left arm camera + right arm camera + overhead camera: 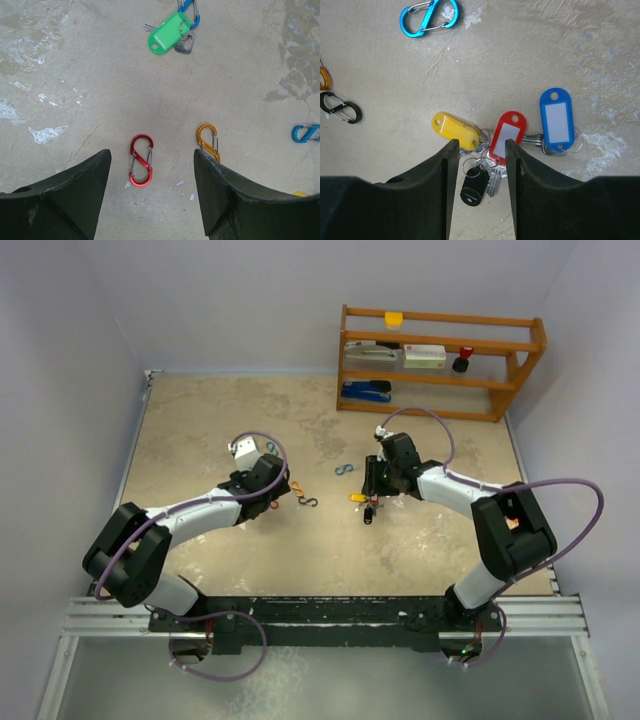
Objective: Put the keys on the keyring
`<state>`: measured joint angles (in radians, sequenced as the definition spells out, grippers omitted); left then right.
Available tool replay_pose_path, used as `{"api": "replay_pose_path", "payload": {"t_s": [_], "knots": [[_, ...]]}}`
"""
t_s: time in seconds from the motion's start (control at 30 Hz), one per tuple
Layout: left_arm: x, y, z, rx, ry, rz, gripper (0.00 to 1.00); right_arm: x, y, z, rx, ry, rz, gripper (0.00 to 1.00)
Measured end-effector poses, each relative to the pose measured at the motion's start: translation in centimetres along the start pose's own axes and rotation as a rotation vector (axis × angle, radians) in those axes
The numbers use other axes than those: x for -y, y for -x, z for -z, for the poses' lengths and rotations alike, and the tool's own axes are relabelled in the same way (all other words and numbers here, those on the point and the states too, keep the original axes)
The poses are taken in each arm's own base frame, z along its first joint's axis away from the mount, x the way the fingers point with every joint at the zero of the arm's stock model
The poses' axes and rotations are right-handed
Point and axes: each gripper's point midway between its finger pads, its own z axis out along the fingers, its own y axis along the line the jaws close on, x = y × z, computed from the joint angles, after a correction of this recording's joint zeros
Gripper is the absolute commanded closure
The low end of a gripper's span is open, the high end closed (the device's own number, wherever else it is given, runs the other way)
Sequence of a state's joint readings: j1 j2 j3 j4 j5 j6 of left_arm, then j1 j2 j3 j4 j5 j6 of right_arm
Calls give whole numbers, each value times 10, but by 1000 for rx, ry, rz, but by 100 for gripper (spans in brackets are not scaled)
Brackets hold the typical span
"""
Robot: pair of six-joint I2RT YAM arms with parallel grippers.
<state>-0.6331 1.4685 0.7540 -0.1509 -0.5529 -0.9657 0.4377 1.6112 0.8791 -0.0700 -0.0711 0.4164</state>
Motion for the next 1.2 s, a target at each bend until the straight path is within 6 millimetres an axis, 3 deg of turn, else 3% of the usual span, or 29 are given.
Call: {"api": "replay_pose_path", "payload": {"t_s": [0.73, 1.2], "knots": [[-7, -2, -3, -7, 13, 3, 36, 0, -7, -9, -28, 5, -16, 66], [-7, -2, -3, -9, 12, 7, 36, -2, -8, -9, -30, 17, -20, 86]]}}
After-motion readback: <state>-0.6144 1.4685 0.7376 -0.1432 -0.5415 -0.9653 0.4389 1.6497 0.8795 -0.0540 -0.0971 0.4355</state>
